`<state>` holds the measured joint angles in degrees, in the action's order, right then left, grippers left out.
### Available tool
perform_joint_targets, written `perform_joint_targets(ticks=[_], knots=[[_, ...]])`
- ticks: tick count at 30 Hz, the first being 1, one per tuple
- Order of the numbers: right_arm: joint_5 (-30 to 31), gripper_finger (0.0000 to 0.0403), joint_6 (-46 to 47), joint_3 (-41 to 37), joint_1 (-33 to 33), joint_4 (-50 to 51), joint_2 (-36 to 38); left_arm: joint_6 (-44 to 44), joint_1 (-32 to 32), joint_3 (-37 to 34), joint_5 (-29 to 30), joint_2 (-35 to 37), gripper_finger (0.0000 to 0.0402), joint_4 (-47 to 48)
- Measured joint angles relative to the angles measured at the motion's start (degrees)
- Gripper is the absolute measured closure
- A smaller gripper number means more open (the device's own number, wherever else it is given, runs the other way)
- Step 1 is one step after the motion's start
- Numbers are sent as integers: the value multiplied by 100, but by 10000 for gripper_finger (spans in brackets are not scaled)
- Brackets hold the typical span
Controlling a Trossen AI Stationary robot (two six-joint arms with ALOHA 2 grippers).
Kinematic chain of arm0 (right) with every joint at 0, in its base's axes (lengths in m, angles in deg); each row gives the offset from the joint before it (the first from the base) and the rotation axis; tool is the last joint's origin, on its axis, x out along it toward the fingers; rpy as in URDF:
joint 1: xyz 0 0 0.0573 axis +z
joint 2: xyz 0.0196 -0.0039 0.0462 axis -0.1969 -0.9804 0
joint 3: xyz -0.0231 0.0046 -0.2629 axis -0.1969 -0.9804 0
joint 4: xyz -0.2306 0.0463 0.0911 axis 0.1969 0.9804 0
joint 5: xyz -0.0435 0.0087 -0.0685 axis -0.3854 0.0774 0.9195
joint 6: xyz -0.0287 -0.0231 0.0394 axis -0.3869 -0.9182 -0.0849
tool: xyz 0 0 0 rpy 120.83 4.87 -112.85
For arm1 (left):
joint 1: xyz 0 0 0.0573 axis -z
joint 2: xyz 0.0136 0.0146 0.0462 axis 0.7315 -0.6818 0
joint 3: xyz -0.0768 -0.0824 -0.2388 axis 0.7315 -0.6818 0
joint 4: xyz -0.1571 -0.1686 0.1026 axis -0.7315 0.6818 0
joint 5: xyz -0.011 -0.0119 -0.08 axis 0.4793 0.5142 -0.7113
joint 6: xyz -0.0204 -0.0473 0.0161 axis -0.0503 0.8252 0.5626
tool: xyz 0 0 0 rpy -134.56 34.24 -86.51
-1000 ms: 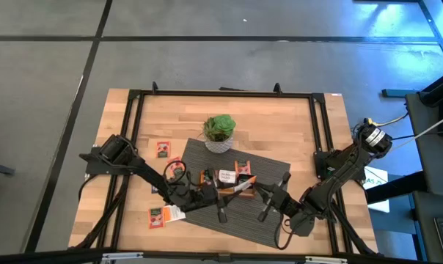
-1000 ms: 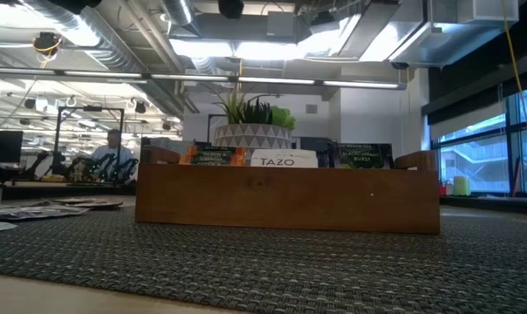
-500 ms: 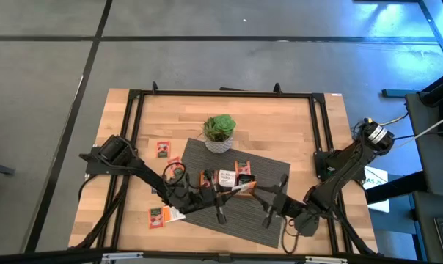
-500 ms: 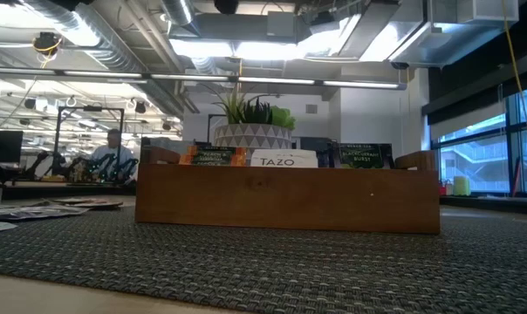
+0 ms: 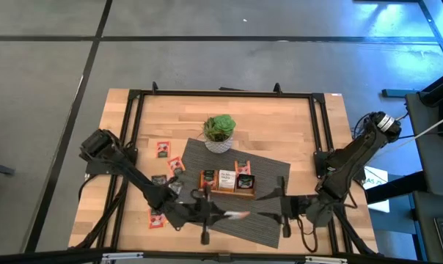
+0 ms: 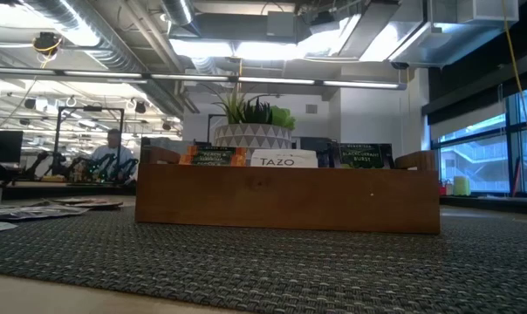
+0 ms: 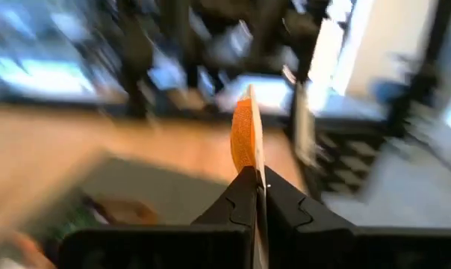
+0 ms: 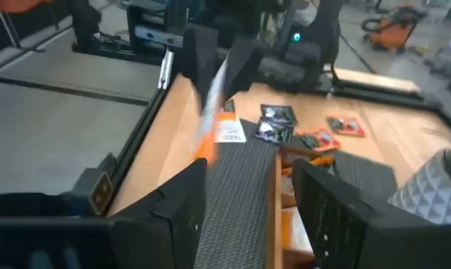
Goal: Pick & Place Tea
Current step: Put the white tea bag into the middle of the wooden organizer
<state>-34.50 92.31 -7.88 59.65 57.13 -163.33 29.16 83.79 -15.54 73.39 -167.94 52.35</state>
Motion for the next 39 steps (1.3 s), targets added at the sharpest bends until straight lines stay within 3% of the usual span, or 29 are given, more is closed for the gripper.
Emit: perform_joint_targets(ticks=[3, 6, 10, 14, 23, 32, 39], knots=[[-153, 206, -52, 0, -143, -88, -159, 1237, -163, 382, -1056, 115, 398, 1666], [-691, 206, 154, -2, -423, -398, -376, 2056, -348, 744, -1830, 113, 398, 3057], [-1533, 216, 454, -2, -797, -766, -651, 2481, -584, 898, -2561, 111, 398, 3916], [-1934, 233, 872, 0, -1121, -876, -855, 2556, -788, 935, -3235, 105, 398, 3988], [-2201, 245, 865, -5, -1461, -1665, -1426, 2362, -962, 935, -3462, 105, 398, 4029], [-3124, 246, 882, -7, -1666, -2511, -1846, 2191, -955, 933, -3475, 102, 398, 4019], [-3240, 246, 912, -7, -1711, -2725, -2025, 2041, -950, 931, -3473, 102, 398, 3989]])
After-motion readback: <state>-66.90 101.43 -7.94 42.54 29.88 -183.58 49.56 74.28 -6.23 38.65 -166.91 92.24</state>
